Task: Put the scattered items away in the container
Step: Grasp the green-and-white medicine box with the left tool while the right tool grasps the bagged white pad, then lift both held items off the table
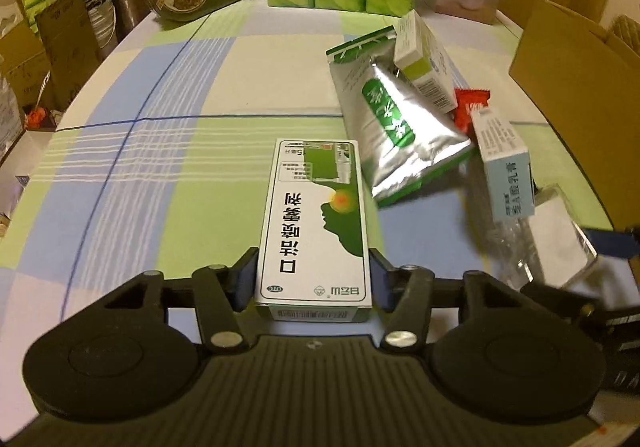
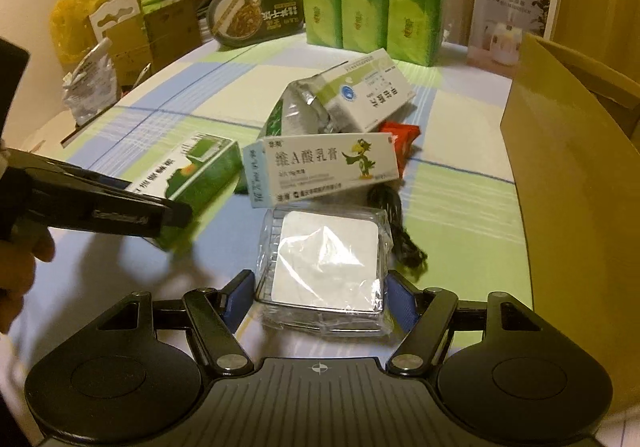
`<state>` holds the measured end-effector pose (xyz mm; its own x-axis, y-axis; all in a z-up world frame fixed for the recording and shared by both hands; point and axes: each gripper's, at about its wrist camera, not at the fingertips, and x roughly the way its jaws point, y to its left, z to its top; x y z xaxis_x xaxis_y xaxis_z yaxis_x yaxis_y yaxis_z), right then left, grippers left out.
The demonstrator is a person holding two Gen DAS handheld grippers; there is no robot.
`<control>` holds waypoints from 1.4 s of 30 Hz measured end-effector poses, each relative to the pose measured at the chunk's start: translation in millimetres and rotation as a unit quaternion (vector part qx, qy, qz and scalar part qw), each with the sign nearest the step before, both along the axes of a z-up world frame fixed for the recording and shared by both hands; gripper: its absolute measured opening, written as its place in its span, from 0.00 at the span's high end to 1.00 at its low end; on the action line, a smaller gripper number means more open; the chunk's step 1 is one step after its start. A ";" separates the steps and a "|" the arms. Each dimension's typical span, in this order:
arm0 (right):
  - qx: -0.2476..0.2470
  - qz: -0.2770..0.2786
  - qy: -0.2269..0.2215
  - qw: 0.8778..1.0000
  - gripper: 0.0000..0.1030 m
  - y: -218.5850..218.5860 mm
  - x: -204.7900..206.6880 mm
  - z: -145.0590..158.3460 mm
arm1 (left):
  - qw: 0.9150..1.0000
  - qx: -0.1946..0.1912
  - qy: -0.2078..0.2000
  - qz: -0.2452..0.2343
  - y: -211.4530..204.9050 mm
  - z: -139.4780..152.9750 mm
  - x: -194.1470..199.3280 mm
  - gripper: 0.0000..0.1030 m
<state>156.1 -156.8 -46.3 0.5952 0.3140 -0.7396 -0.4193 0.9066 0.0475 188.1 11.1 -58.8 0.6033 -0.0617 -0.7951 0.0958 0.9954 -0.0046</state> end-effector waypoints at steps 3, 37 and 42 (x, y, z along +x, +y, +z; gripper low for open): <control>-0.001 0.002 0.005 1.000 0.35 -4.0 -11.7 0.2 | 1.000 0.003 0.005 -0.016 3.5 2.0 -15.7 0.51; -0.004 -0.043 0.019 0.999 0.18 -23.9 -44.0 -6.5 | 0.997 0.022 0.003 -0.073 -29.6 -0.7 -61.9 0.43; 0.000 -0.052 0.024 0.998 0.19 -25.0 -42.4 -8.7 | 0.997 0.018 0.003 -0.071 -27.7 -2.1 -61.9 0.50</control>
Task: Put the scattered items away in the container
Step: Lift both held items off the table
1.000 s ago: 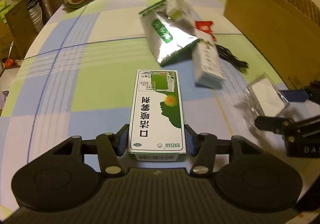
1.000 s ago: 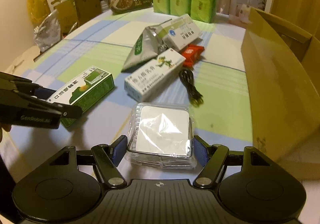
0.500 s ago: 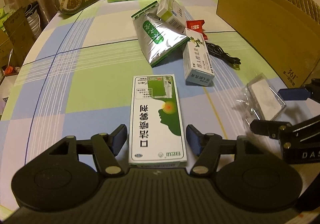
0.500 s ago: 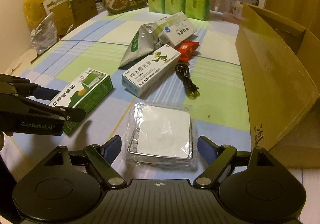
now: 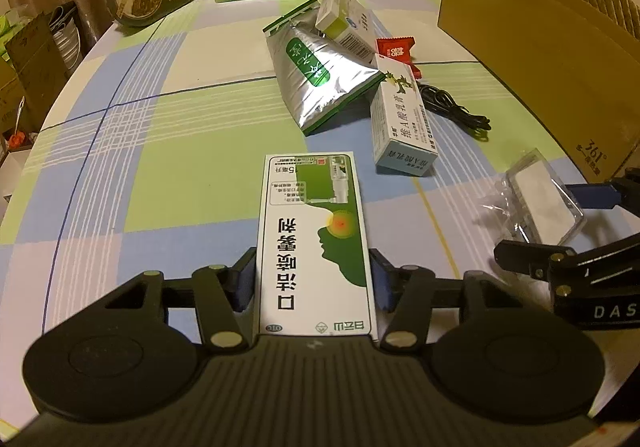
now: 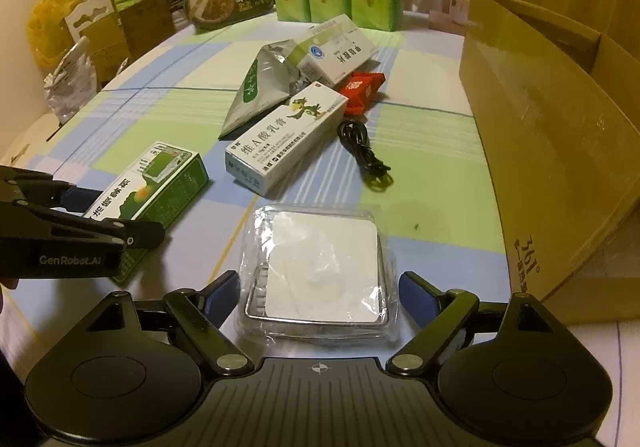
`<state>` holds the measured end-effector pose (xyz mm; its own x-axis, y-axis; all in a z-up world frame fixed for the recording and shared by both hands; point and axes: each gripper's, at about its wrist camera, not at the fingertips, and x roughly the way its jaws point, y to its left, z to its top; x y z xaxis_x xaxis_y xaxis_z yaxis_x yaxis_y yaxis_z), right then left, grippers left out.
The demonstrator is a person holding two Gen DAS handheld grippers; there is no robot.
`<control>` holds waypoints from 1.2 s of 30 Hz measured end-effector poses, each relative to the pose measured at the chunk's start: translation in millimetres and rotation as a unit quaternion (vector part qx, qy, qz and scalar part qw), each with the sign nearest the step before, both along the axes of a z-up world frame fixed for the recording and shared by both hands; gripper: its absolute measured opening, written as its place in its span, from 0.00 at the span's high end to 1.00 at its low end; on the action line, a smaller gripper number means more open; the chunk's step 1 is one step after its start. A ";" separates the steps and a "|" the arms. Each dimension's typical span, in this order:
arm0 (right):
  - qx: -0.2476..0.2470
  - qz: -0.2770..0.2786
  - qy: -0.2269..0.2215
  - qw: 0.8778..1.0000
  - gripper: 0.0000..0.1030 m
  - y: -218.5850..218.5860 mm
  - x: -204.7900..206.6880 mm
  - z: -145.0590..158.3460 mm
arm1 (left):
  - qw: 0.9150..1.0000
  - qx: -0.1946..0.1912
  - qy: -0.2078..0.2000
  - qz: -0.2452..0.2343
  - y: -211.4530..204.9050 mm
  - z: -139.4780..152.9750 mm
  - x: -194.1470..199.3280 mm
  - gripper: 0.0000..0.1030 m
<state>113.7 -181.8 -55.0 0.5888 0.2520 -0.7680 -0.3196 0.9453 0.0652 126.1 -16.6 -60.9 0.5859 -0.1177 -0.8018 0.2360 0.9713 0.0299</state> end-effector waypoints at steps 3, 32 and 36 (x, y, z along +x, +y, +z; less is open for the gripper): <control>0.002 -0.002 0.001 1.000 0.31 -0.9 -0.1 0.5 | 1.000 -0.002 0.000 0.001 -0.4 0.2 -0.2 0.51; 0.004 0.002 -0.022 1.000 0.36 -3.5 -33.0 25.8 | 1.000 -0.005 0.010 0.003 4.8 10.8 -35.0 0.51; 0.004 0.001 -0.015 1.000 0.36 -3.9 -32.5 20.7 | 1.000 -0.003 0.016 0.000 3.9 4.9 -31.7 0.51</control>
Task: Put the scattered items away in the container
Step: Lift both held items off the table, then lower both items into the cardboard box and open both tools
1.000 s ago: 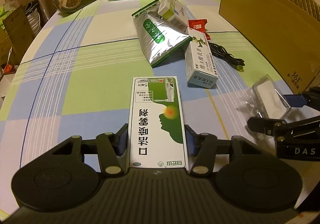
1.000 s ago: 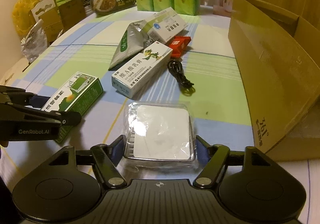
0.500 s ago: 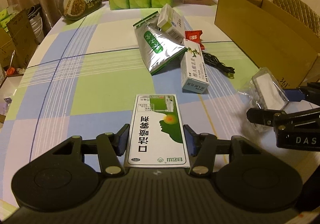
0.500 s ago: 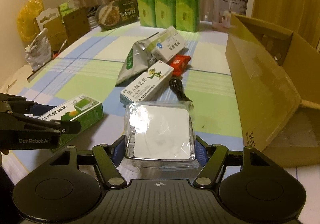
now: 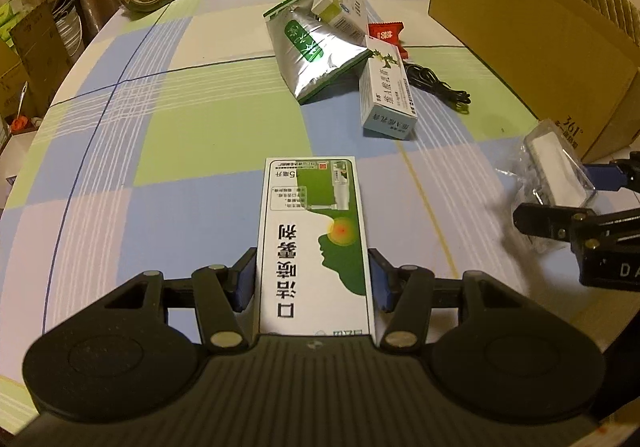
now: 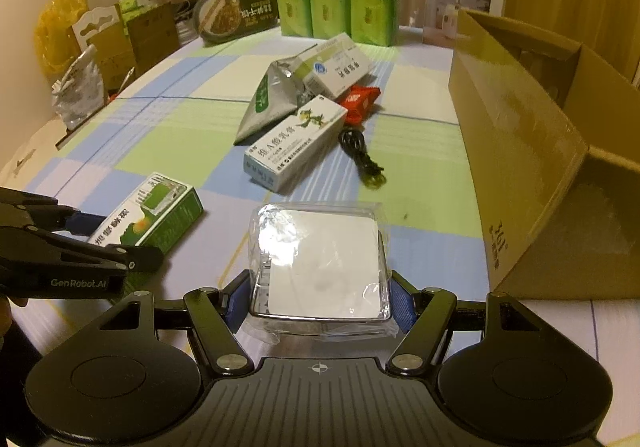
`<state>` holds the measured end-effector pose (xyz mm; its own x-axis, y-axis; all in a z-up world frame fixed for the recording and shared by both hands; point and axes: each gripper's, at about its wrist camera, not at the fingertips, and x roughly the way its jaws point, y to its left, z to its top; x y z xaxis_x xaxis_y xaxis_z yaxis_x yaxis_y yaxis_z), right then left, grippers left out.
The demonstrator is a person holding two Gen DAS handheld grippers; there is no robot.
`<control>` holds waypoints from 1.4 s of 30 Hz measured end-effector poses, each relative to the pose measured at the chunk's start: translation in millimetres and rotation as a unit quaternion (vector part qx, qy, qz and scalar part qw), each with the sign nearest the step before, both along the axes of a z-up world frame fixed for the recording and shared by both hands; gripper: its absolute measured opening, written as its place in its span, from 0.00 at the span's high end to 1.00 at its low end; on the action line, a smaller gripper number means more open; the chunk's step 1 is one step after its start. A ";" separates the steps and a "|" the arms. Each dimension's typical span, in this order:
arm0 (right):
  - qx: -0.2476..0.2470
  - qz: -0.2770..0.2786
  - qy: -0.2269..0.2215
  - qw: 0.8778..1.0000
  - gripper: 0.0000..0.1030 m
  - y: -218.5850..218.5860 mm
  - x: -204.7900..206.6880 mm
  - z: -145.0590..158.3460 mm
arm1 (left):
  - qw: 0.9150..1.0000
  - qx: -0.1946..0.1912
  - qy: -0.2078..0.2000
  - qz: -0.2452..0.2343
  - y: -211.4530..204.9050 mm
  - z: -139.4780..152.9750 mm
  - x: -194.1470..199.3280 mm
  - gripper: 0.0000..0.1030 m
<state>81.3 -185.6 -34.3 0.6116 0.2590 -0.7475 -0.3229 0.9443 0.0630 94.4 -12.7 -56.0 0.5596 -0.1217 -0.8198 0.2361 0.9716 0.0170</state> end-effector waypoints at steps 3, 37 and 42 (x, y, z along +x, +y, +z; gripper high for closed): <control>0.001 0.000 0.002 1.000 0.36 0.1 3.2 -2.4 | 1.000 0.001 0.000 -0.001 -2.7 -2.2 5.5 0.51; 0.017 -0.066 -0.142 0.987 0.36 -70.9 5.3 109.4 | 0.988 -0.068 -0.110 -0.081 -89.1 114.7 13.3 0.51; 0.010 -0.104 -0.160 0.981 0.36 -111.8 12.7 124.6 | 0.982 -0.077 -0.125 -0.118 -132.5 132.0 24.2 0.51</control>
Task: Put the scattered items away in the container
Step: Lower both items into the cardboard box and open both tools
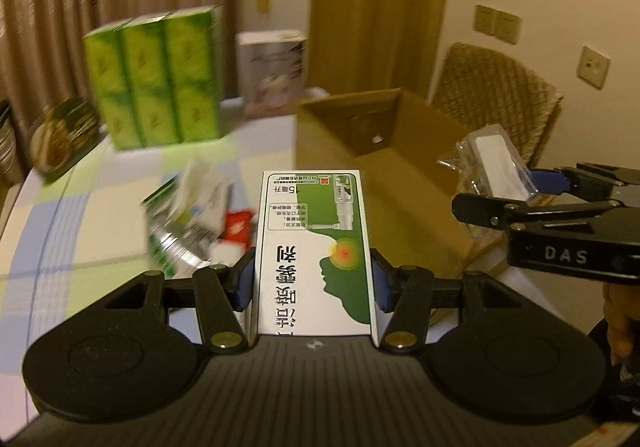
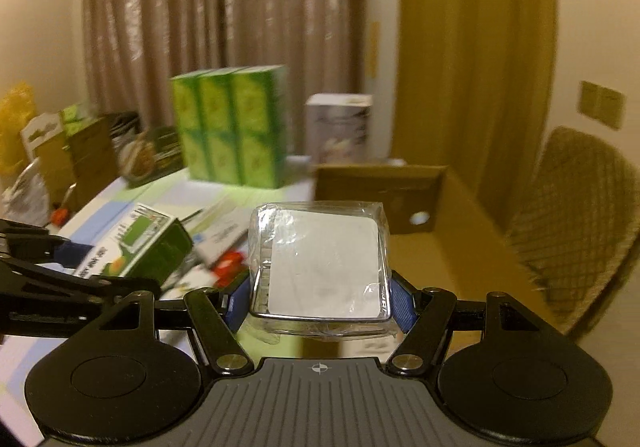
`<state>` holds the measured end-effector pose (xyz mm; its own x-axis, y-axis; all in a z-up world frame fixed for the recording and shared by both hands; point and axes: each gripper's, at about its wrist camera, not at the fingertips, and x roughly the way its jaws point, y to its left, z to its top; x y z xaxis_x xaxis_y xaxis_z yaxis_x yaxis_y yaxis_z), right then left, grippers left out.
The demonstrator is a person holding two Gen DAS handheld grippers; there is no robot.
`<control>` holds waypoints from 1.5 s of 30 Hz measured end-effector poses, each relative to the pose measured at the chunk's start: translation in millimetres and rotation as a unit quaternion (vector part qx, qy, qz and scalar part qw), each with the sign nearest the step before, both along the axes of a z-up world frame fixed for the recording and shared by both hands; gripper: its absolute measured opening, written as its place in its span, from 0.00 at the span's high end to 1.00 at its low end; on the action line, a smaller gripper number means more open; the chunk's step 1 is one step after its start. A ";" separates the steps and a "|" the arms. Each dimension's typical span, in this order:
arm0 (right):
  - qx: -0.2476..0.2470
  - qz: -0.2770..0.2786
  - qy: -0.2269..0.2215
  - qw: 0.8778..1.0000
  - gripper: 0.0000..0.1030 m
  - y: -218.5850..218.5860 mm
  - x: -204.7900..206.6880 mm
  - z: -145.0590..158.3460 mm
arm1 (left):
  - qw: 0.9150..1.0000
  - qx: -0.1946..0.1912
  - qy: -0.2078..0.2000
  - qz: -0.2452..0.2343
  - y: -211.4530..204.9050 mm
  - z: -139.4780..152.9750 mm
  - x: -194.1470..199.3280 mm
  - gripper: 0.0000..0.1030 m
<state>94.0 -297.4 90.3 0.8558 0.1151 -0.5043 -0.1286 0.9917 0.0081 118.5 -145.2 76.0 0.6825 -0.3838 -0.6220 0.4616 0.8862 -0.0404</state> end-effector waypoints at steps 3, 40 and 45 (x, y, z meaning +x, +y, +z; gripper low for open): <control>-0.002 -0.023 -0.002 1.000 0.36 -25.1 6.2 1.2 | 1.000 -0.005 -0.003 -0.018 -23.4 5.4 6.6 0.51; 0.021 -0.069 0.032 0.997 0.36 -99.6 38.7 -36.1 | 0.998 -0.016 0.010 -0.051 -98.6 -12.7 60.1 0.51; 0.019 -0.056 0.019 0.998 0.36 -93.2 45.1 -32.9 | 0.999 -0.020 0.011 -0.042 -87.2 -12.5 57.1 0.51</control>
<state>139.1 -390.7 57.4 0.8443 0.0406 -0.5343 -0.0167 0.9986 0.0496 175.7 -232.4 63.5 0.6333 -0.4648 -0.6188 0.5331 0.8416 -0.0864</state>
